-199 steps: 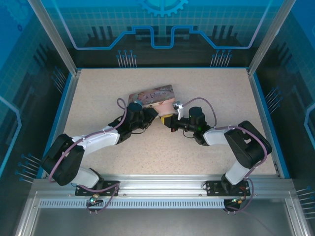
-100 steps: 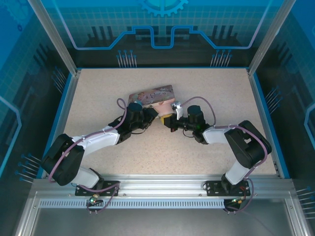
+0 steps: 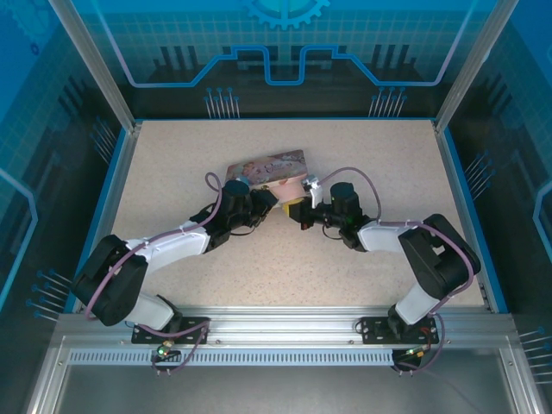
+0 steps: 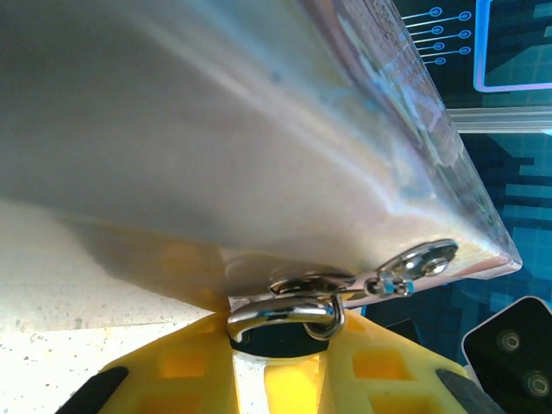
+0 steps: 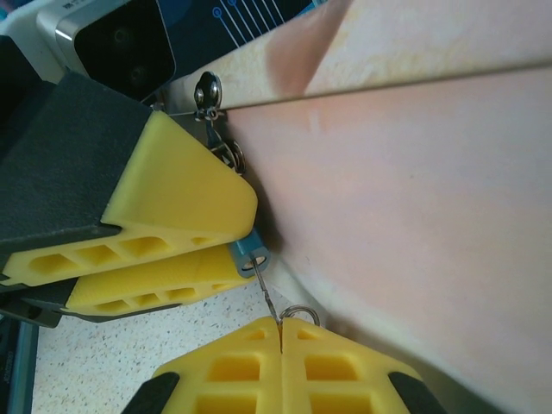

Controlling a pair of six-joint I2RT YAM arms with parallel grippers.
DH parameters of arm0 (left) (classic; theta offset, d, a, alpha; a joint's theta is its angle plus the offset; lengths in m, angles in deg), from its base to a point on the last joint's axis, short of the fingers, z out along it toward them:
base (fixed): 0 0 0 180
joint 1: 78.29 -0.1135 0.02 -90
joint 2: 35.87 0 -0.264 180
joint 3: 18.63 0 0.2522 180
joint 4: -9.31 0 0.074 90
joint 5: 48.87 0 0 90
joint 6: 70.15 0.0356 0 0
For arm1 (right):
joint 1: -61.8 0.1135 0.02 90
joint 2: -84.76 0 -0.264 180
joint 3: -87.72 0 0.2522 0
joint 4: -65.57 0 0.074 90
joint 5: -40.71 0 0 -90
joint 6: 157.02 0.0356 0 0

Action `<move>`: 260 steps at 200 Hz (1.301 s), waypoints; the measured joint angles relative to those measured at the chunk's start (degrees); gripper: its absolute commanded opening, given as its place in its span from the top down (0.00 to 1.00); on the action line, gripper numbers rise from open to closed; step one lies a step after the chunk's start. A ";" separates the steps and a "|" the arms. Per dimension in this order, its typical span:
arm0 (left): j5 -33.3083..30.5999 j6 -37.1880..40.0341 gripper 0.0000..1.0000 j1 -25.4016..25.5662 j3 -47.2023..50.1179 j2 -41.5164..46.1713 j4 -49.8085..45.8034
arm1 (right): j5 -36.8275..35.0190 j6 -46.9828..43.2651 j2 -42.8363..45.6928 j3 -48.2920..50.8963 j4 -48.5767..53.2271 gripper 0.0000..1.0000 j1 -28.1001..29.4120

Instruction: Unlock a padlock with a key

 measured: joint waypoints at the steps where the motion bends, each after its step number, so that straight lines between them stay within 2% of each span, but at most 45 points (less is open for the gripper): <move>1: 0.00 0.00 1.00 0.00 0.00 0.00 0.02 | 0.00 0.00 0.00 0.00 -0.02 1.00 -0.02; 109: 0.61 0.35 1.00 -0.07 0.00 0.00 0.02 | 0.04 0.26 -0.85 -0.81 -0.22 1.00 -0.15; 260: -0.33 -0.33 1.00 -0.61 0.00 0.00 0.07 | 1.77 4.59 -5.79 -2.49 -7.23 1.00 0.28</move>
